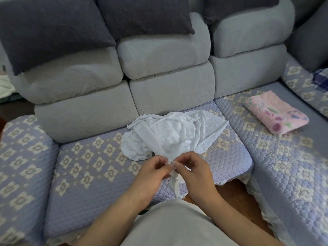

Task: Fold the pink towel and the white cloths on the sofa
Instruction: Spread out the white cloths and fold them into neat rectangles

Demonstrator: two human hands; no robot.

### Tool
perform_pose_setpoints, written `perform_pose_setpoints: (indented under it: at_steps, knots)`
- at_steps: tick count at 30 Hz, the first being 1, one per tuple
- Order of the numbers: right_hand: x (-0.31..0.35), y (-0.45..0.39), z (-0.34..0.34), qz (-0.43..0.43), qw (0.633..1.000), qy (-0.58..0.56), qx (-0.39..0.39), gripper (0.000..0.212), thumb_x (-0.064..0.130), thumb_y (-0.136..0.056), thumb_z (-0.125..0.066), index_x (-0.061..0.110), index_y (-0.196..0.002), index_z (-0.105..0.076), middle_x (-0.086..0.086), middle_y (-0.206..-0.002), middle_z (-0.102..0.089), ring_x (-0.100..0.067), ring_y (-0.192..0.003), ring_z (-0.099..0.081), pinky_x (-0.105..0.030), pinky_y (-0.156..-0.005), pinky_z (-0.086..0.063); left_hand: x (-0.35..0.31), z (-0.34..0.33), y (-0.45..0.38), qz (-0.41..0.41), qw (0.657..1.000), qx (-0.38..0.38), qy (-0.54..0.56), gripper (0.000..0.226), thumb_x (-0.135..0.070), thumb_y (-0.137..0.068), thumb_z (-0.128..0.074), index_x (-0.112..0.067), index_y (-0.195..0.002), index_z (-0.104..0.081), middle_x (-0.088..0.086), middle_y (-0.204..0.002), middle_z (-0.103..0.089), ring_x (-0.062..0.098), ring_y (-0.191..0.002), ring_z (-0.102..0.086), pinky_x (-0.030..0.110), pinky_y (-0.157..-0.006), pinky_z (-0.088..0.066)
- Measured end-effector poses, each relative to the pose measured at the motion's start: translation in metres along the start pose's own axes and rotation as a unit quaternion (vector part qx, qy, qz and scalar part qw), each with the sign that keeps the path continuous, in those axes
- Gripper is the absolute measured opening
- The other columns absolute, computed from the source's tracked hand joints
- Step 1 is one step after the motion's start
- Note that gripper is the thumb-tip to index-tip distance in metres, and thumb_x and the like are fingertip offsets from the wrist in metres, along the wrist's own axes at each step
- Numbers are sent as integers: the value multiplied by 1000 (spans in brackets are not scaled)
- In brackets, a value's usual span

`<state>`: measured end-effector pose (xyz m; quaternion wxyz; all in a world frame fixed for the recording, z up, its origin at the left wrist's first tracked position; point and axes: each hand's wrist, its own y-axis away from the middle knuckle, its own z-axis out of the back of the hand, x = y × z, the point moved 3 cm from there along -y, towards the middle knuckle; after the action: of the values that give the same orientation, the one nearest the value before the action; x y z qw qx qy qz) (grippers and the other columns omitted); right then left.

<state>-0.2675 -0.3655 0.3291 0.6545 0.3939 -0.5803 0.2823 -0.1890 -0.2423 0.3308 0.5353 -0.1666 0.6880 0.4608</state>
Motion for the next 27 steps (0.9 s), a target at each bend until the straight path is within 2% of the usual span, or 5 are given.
perform_pose_setpoints:
  at_steps: [13, 18, 20, 23, 27]
  knots:
    - [-8, -5, 0, -49, 997, -51, -32, 9, 8, -92, -70, 16, -90, -74, 5, -78, -70, -9, -74, -63, -25, -69, -53, 1, -4, 2, -59, 997, -48, -35, 9, -15, -96, -64, -9, -89, -65, 8, -83, -67, 17, -82, -65, 34, -79, -58]
    - [-10, -13, 17, -49, 976, -23, -212, 10, 21, -95, -68, 14, -88, -67, 2, -80, -67, -13, -74, -61, -35, -74, -54, 5, -2, 4, -32, 998, -62, 1, 13, -13, -94, -62, -9, -82, -62, 11, -87, -69, 23, -89, -70, 34, -84, -58]
    - [-16, -22, 34, -136, 936, -156, -286, 16, 25, -100, -62, 10, -96, -63, -2, -86, -67, -15, -74, -64, -35, -73, -57, 4, 0, 4, -12, 996, -79, 39, 14, -8, -96, -61, -6, -82, -61, 15, -92, -71, 25, -90, -72, 29, -79, -56]
    - [-19, -33, 44, -180, 895, -320, -254, 11, 17, -102, -59, 6, -101, -60, -6, -85, -66, -14, -70, -63, -30, -72, -56, 8, 1, 5, 13, 994, -72, 82, 13, -8, -94, -65, -7, -81, -63, 17, -93, -72, 29, -90, -73, 35, -84, -57]
    - [-74, -51, 44, -190, 969, -86, -135, 20, 13, -97, -65, 8, -116, -58, -11, -101, -69, -20, -88, -66, -34, -84, -57, 21, -1, -7, 45, 994, -62, 73, 8, -13, -92, -66, -10, -86, -66, 24, -109, -69, 38, -109, -66, 46, -102, -51]
